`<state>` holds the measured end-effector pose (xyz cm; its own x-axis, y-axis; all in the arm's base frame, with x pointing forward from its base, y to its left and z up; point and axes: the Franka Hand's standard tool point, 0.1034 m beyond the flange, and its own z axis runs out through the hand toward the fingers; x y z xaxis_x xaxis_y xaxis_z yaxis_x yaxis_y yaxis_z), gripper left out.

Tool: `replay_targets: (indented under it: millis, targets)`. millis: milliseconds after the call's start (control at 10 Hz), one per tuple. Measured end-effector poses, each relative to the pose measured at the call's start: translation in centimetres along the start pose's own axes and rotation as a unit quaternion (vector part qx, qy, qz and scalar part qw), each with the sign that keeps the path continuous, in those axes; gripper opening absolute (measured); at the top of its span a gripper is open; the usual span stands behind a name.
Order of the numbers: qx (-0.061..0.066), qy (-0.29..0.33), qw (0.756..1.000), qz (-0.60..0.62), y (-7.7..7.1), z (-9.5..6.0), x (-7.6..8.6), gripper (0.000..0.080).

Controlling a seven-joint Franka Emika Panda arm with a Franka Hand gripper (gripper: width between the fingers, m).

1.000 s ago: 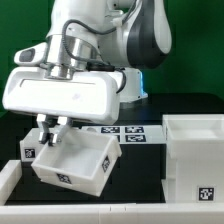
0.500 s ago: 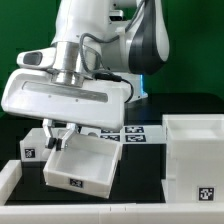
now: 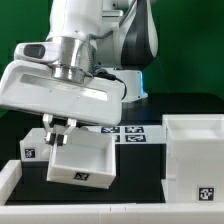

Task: Assemble drawer

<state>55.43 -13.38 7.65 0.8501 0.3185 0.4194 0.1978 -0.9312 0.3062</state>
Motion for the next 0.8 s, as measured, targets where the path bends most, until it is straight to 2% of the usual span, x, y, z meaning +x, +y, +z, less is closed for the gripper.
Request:
replay_targets:
  millis: [200,400,600,800]
  targets:
    - [0.005,0.013,0.99,-0.143,0.5,0.6,0.6,0.0038]
    - [0.017,0.018,0.965,-0.26,1.6,2.6,-0.2,0.0039]
    - [0.024,0.028,0.959,-0.282,1.7,4.1,0.2,0.005]
    - [0.032,0.033,0.957,-0.286,0.8,4.4,1.9,0.0062]
